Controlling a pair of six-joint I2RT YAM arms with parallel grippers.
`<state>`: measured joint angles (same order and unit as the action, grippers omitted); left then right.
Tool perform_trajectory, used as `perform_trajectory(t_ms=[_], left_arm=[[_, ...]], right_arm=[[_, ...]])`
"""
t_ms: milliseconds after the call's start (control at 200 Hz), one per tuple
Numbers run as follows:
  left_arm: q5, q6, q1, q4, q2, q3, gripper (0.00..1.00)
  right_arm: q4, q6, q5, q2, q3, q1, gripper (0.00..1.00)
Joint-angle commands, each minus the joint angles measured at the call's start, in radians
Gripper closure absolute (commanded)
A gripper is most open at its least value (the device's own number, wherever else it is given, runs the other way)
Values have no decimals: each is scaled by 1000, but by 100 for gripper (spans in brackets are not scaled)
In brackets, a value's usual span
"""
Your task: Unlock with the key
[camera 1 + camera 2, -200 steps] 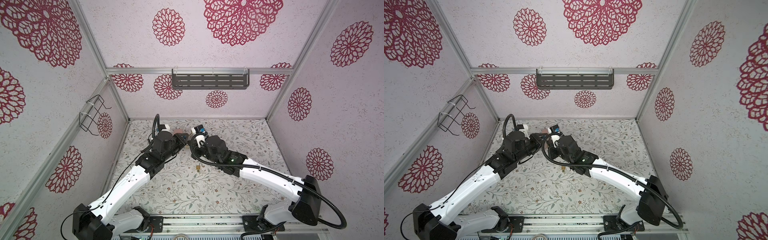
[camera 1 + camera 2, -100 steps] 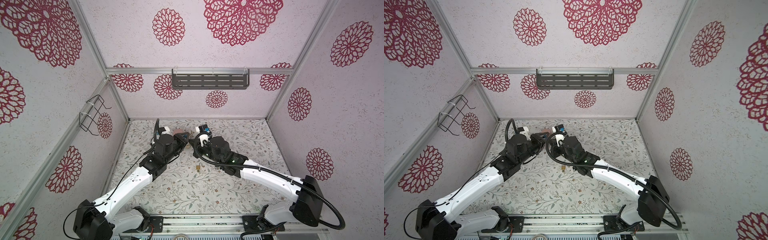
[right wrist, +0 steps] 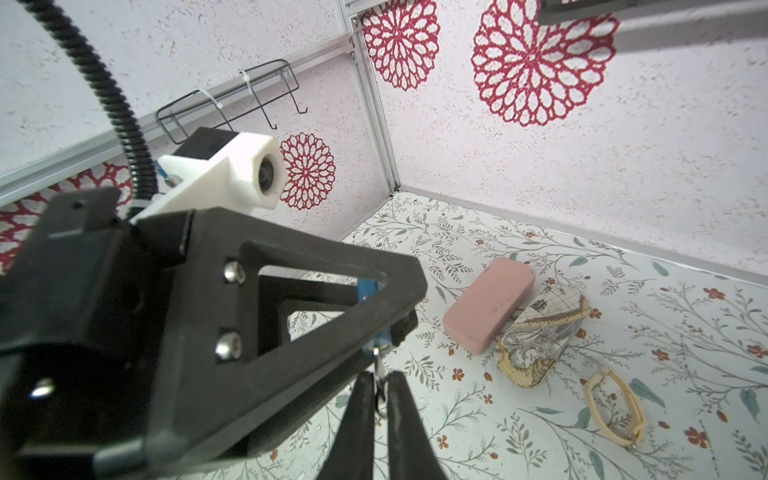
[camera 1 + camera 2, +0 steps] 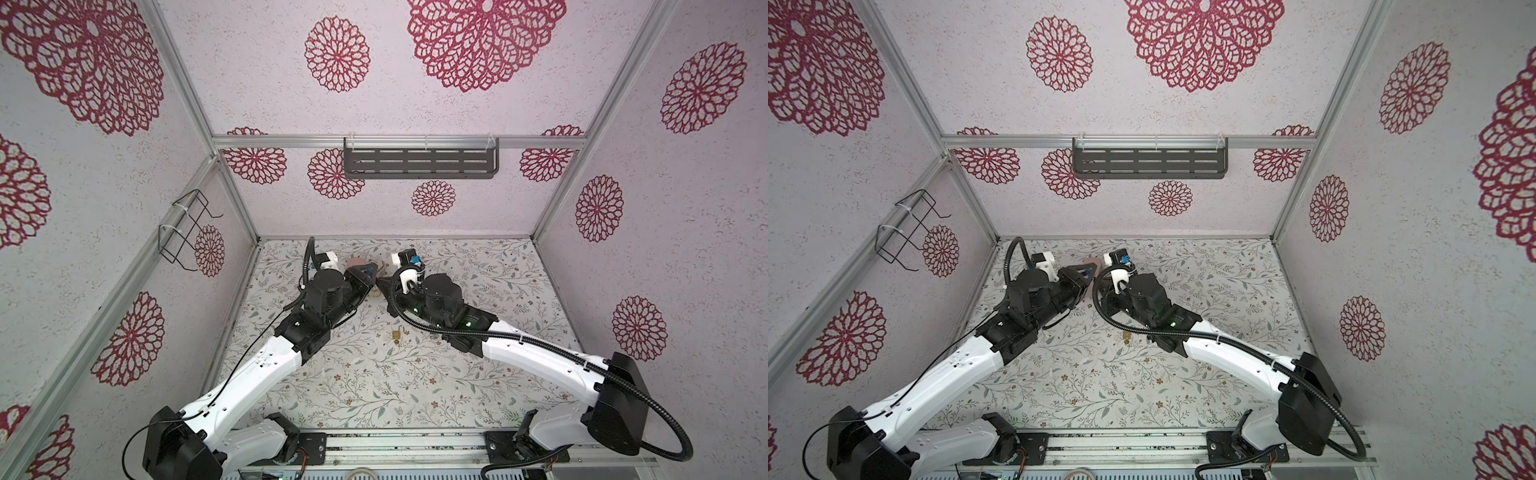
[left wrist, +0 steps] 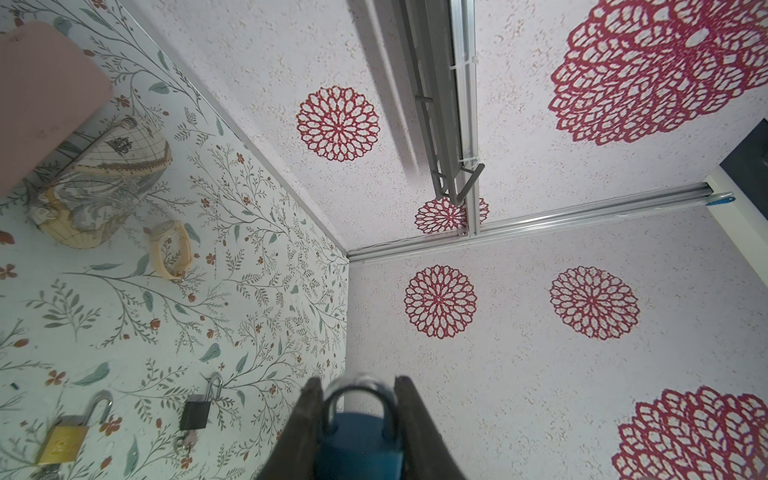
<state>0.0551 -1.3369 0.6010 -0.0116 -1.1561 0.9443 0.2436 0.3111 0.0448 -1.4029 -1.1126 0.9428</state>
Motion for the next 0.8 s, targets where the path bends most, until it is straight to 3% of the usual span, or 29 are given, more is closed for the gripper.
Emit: perform_trajectory(t_ms=[0, 285, 485, 795], left_arm=[[-6, 50, -11, -18, 16, 25, 100], [17, 41, -12, -85, -1, 15, 100], [17, 39, -8, -113, 11, -7, 100], [20, 42, -1, -122, 20, -22, 100]], right_arm=[[40, -33, -33, 78, 34, 7, 77], [94, -86, -34, 114, 107, -1, 65], [140, -87, -36, 83, 74, -37, 57], [143, -135, -55, 19, 5, -39, 59]])
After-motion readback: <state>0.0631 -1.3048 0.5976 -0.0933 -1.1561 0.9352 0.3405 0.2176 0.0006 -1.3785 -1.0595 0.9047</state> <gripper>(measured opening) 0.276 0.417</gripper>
